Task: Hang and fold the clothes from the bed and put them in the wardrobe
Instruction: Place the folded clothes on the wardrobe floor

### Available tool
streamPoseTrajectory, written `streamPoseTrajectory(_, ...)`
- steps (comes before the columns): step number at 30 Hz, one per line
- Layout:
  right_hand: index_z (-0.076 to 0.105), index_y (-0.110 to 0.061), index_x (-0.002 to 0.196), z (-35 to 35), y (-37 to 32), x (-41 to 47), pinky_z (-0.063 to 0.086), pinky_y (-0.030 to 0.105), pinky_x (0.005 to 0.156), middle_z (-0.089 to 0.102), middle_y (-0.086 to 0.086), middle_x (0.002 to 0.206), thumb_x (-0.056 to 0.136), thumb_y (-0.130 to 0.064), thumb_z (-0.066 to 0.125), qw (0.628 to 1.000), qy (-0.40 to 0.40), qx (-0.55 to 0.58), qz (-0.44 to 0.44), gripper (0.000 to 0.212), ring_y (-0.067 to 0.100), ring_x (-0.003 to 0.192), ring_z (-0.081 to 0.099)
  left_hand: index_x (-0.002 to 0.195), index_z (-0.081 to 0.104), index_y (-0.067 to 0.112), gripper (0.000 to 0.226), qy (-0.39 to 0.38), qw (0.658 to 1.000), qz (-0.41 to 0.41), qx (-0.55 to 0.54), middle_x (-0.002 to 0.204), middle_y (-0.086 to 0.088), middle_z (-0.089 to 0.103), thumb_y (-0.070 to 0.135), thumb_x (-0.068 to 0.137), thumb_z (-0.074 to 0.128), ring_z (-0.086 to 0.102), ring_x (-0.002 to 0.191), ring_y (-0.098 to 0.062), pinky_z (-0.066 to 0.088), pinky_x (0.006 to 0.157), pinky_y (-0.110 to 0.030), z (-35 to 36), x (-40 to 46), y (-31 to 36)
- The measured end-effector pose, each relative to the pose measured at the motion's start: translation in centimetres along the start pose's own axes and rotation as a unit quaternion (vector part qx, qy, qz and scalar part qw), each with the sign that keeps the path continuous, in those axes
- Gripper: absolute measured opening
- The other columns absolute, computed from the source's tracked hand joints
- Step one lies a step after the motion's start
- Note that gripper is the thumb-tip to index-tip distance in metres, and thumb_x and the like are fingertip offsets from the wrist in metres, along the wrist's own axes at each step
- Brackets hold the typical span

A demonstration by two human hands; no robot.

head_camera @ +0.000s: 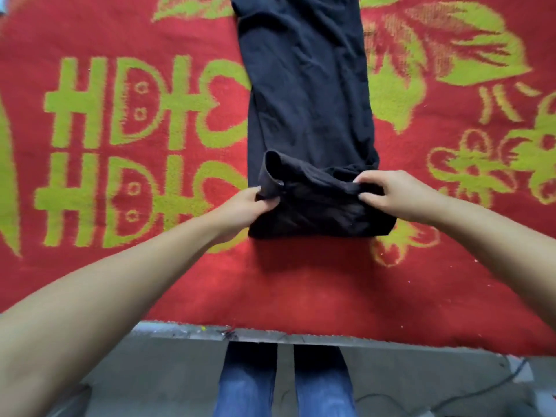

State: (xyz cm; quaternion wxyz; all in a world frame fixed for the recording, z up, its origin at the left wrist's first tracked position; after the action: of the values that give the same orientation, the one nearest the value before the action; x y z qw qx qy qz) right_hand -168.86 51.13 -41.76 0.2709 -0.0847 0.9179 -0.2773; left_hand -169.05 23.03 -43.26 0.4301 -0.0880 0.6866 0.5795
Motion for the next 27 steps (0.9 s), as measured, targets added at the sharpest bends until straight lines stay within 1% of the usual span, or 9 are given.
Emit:
streamPoseTrajectory(4, 0.06, -0.016, 0.117, -1.1, 0.6, 5.0, 0.047, 0.038, 0.088, 0.066, 0.01, 0.115, 0.091, -0.026, 0.061, 0.991, 0.093, -0.037, 0.093, 0.028, 0.029, 0.109, 0.06, 0.114, 0.059, 0.008, 0.021, 0.201, 0.976, 0.042, 0.074, 0.113, -0.011, 0.065, 0.005, 0.095, 0.052, 0.059, 0.107, -0.023, 0.046, 0.095, -0.034, -0.9, 5.2, 1.7)
streamPoseTrajectory(8, 0.054, -0.016, 0.126, 0.5, 1.2, 6.2, 0.042, 0.045, 0.093, 0.057, 0.011, 0.122, 0.093, -0.027, 0.057, 0.972, 0.147, -0.097, 0.155, 0.035, 0.033, 0.116, 0.051, 0.118, 0.05, 0.005, 0.024, 0.326, 0.933, -0.004, 0.15, 0.121, -0.016, 0.06, 0.012, 0.096, 0.046, 0.054, 0.113, -0.031, 0.04, 0.089, -0.033, 0.1, 7.0, 0.3)
streamPoseTrajectory(10, 0.05, -0.011, 0.132, 1.1, 0.7, 5.1, 0.037, 0.05, 0.099, 0.051, 0.015, 0.129, 0.09, -0.023, 0.056, 0.958, 0.228, -0.144, 0.099, 0.044, 0.035, 0.122, 0.045, 0.123, 0.044, 0.004, 0.029, 0.378, 0.918, -0.023, 0.114, 0.125, -0.018, 0.054, 0.016, 0.096, 0.044, 0.051, 0.116, -0.034, 0.038, 0.091, -0.035, 0.6, 6.6, 0.0)
streamPoseTrajectory(12, 0.046, -0.01, 0.137, 2.6, -0.7, 3.5, 0.028, 0.059, 0.107, 0.043, 0.018, 0.143, 0.084, -0.03, 0.056, 0.944, 0.262, -0.198, -0.033, 0.058, 0.034, 0.136, 0.034, 0.137, 0.037, 0.005, 0.048, 0.43, 0.877, 0.052, 0.206, 0.137, -0.017, 0.044, 0.018, 0.093, 0.048, 0.041, 0.129, -0.033, 0.03, 0.106, -0.04, 1.0, 5.2, 0.1)
streamPoseTrajectory(15, 0.015, -0.021, 0.153, 6.0, -1.3, 1.3, 0.01, 0.068, 0.109, 0.009, 0.017, 0.159, 0.073, -0.052, 0.067, 0.943, 0.091, -0.298, -0.119, 0.101, 0.034, 0.147, 0.002, 0.15, 0.023, 0.006, 0.08, 0.276, 0.768, 0.267, 0.513, 0.155, -0.017, 0.022, 0.041, 0.085, 0.053, 0.017, 0.146, -0.03, 0.009, 0.116, -0.051, 2.8, 4.0, -0.6)
streamPoseTrajectory(17, -0.023, -0.031, 0.146, 6.7, 0.2, 1.3, -0.001, 0.069, 0.109, -0.015, 0.014, 0.159, 0.073, -0.058, 0.067, 0.94, -0.017, -0.338, -0.049, 0.12, 0.035, 0.145, -0.016, 0.152, 0.0, 0.012, 0.1, 0.121, 0.715, 0.25, 0.642, 0.159, -0.017, -0.002, 0.055, 0.08, 0.055, -0.006, 0.147, -0.029, 0.001, 0.117, -0.054, 3.5, 4.1, -2.2)
streamPoseTrajectory(19, -0.043, -0.036, 0.132, 6.3, 1.5, 2.1, -0.006, 0.07, 0.106, -0.024, 0.011, 0.157, 0.077, -0.061, 0.062, 0.94, -0.047, -0.339, -0.007, 0.12, 0.033, 0.144, -0.023, 0.146, -0.023, 0.019, 0.113, 0.063, 0.715, 0.156, 0.678, 0.155, -0.015, -0.024, 0.057, 0.077, 0.059, -0.028, 0.141, -0.025, -0.008, 0.116, -0.049, 2.9, 4.8, -3.7)
streamPoseTrajectory(21, -0.047, -0.039, 0.127, 5.6, 1.6, 3.1, -0.006, 0.07, 0.106, -0.024, 0.01, 0.157, 0.081, -0.052, 0.061, 0.943, -0.06, -0.328, 0.011, 0.118, 0.033, 0.144, -0.022, 0.145, -0.026, 0.02, 0.116, 0.068, 0.726, 0.115, 0.674, 0.154, -0.016, -0.029, 0.048, 0.077, 0.063, -0.035, 0.137, -0.024, -0.011, 0.115, -0.047, 2.1, 5.6, -3.8)
streamPoseTrajectory(27, -0.022, -0.034, 0.148, 4.4, -0.9, 2.8, 0.004, 0.065, 0.111, -0.015, 0.015, 0.158, 0.093, -0.012, 0.047, 0.935, -0.137, -0.324, 0.04, 0.09, 0.038, 0.145, -0.013, 0.149, -0.019, 0.011, 0.098, 0.036, 0.731, 0.079, 0.676, 0.153, -0.026, -0.023, -0.006, 0.08, 0.048, -0.021, 0.143, -0.037, -0.001, 0.117, -0.046, 3.1, 4.9, -1.9)
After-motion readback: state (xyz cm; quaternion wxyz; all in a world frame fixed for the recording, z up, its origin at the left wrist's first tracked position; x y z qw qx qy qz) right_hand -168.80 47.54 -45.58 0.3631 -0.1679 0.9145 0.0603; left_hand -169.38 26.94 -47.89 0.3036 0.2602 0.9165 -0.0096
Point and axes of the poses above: each hand's wrist, its own x-axis towards the middle knuckle, its own z-axis out of the palm, y = z × x, the point moved 1 cm from there along x, towards the middle knuckle
